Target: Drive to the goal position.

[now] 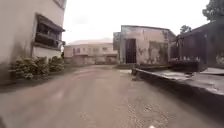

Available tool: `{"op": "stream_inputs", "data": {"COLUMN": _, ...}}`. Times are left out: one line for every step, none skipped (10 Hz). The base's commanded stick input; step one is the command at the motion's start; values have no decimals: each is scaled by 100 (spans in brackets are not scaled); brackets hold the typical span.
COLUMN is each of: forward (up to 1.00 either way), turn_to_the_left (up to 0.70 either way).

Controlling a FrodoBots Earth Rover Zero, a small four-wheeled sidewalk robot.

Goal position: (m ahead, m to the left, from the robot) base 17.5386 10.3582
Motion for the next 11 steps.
{"op": "stream_inputs", "data": {"forward": 70, "turn_to_the_left": 0}}
{"op": "stream_inputs", "data": {"forward": 70, "turn_to_the_left": 0}}
{"op": "stream_inputs", "data": {"forward": 70, "turn_to_the_left": 0}}
{"op": "stream_inputs", "data": {"forward": 70, "turn_to_the_left": 0}}
{"op": "stream_inputs", "data": {"forward": 70, "turn_to_the_left": 0}}
{"op": "stream_inputs", "data": {"forward": 70, "turn_to_the_left": 0}}
{"op": "stream_inputs", "data": {"forward": 70, "turn_to_the_left": 0}}
{"op": "stream_inputs", "data": {"forward": 70, "turn_to_the_left": 0}}
{"op": "stream_inputs", "data": {"forward": 70, "turn_to_the_left": 0}}
{"op": "stream_inputs", "data": {"forward": 70, "turn_to_the_left": 0}}
{"op": "stream_inputs", "data": {"forward": 70, "turn_to_the_left": 0}}
